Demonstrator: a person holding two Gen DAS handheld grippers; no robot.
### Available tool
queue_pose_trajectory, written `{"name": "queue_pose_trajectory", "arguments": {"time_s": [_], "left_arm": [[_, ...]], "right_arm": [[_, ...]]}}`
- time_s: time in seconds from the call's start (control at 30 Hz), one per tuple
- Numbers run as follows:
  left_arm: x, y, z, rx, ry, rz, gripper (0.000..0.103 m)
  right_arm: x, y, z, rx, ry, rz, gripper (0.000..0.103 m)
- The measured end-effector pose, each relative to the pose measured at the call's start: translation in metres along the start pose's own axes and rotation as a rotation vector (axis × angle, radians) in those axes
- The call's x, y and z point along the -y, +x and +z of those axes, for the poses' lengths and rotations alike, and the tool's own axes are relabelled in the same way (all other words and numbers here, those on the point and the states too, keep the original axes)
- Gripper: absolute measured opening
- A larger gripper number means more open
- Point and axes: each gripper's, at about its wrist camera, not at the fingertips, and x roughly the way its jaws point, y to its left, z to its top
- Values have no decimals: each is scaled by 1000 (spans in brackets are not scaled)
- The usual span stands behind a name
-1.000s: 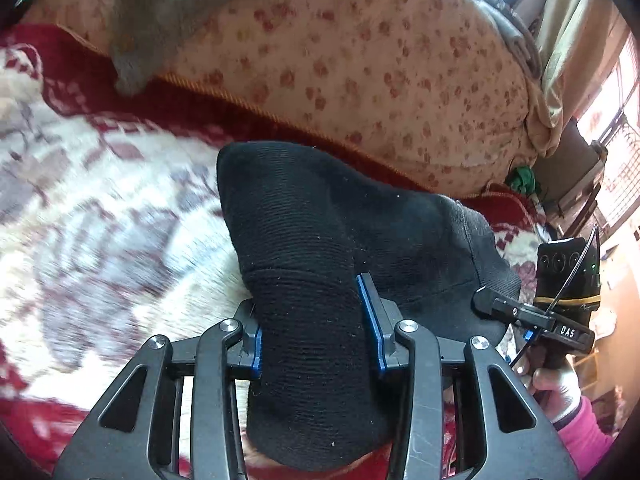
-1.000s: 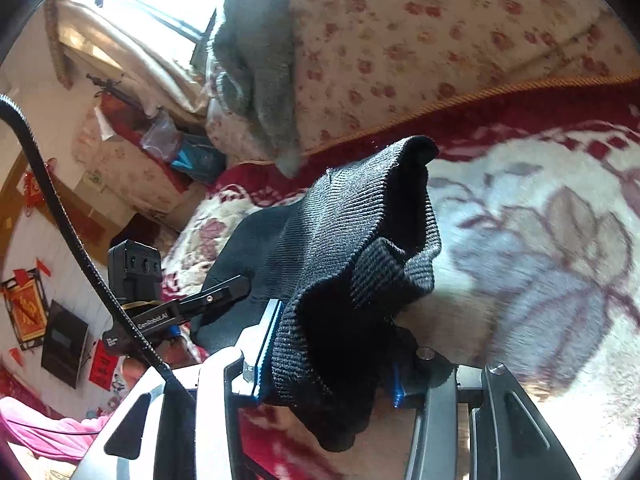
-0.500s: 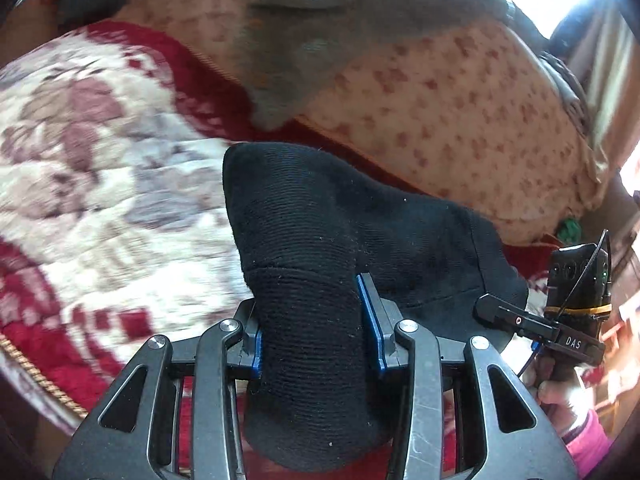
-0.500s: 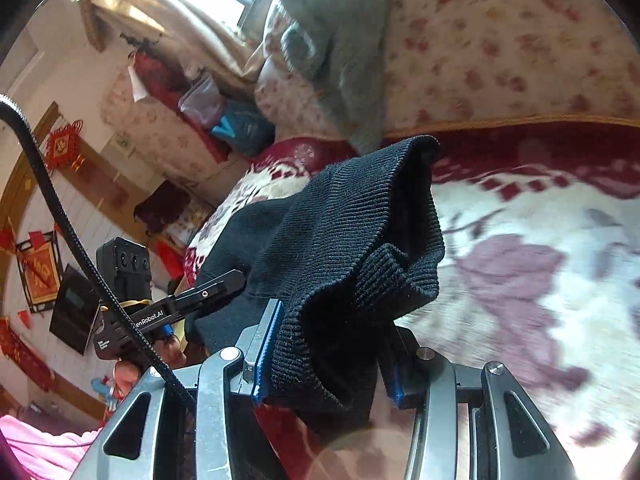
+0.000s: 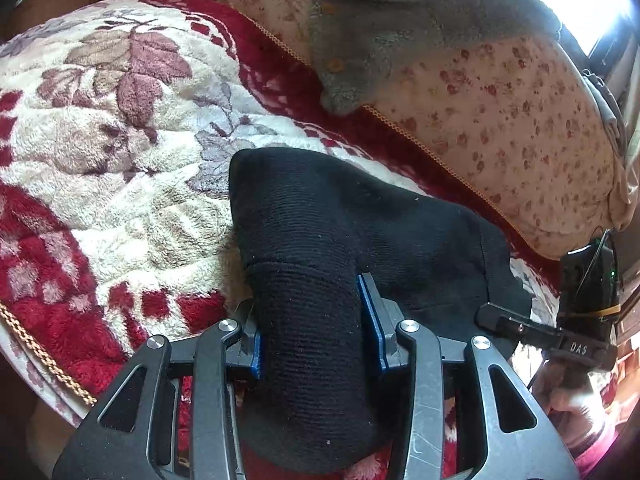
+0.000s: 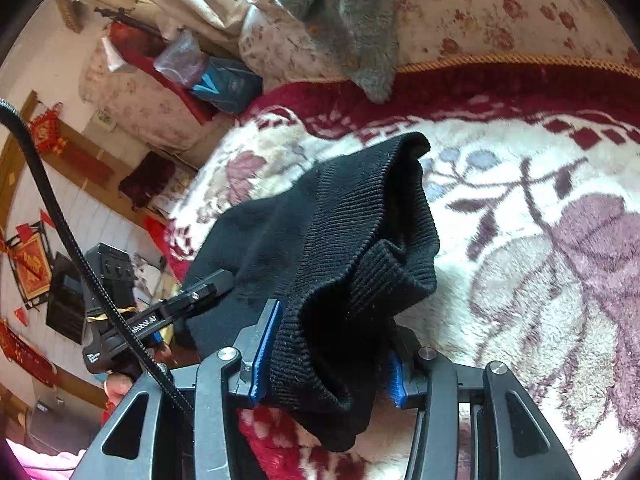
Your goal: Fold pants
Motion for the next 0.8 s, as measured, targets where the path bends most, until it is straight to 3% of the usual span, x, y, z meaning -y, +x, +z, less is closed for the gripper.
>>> {"name": "queue_pose_trajectory", "arguments": {"time_s": [0.07, 0.17, 0.37, 0.5, 0.8], "left_arm": [[-1, 2, 0, -3, -13, 7, 48], [-2, 2, 0, -1, -22, 27, 55], [9, -8, -1, 6, 17, 107, 55], [20, -27, -2, 76, 49, 196, 55], [57, -69, -9, 220, 126, 263, 55]], "right_arm": [[3, 3, -1, 2, 6, -17, 55], [7, 1, -3, 3, 29, -10, 57], [-1, -25, -5, 26, 15, -34, 57], [-19, -52, -5, 77, -39, -59, 57], [-60, -60, -2, 109, -146, -120, 57]]}}
